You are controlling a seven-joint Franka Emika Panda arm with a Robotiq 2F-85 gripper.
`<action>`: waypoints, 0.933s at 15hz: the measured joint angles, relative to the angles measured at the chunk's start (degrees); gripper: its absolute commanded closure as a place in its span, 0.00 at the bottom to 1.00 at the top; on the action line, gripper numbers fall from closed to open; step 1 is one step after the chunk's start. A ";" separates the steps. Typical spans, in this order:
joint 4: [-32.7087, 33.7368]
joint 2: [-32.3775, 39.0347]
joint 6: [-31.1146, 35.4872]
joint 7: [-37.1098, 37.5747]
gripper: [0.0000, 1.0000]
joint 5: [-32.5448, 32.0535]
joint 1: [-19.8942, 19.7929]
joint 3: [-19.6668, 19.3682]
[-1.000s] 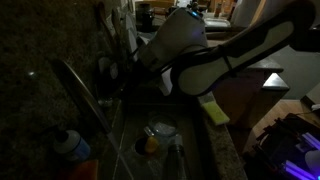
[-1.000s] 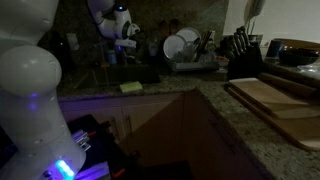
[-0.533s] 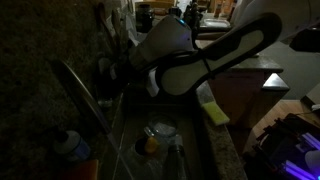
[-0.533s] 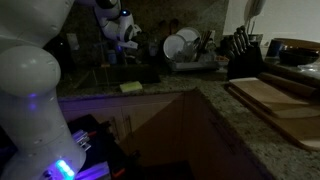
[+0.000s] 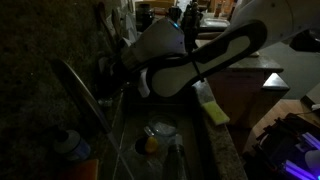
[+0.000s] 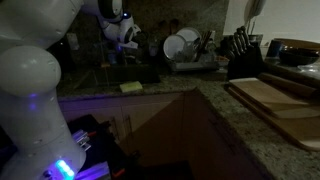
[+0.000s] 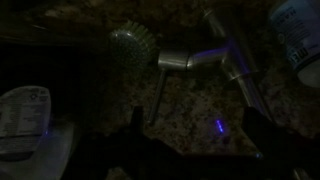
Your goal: Close the tap
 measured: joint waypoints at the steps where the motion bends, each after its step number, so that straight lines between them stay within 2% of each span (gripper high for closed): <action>1: 1.93 1.27 -0.01 -0.37 0.00 -0.14 0.28 0.13; 4: 6.25 4.53 -0.08 -0.55 0.00 -0.15 0.64 0.27; 9: 7.39 5.68 -0.08 -0.47 0.00 -0.13 0.65 0.34; 14: 13.41 11.01 -2.62 -2.82 0.00 -0.04 0.08 4.92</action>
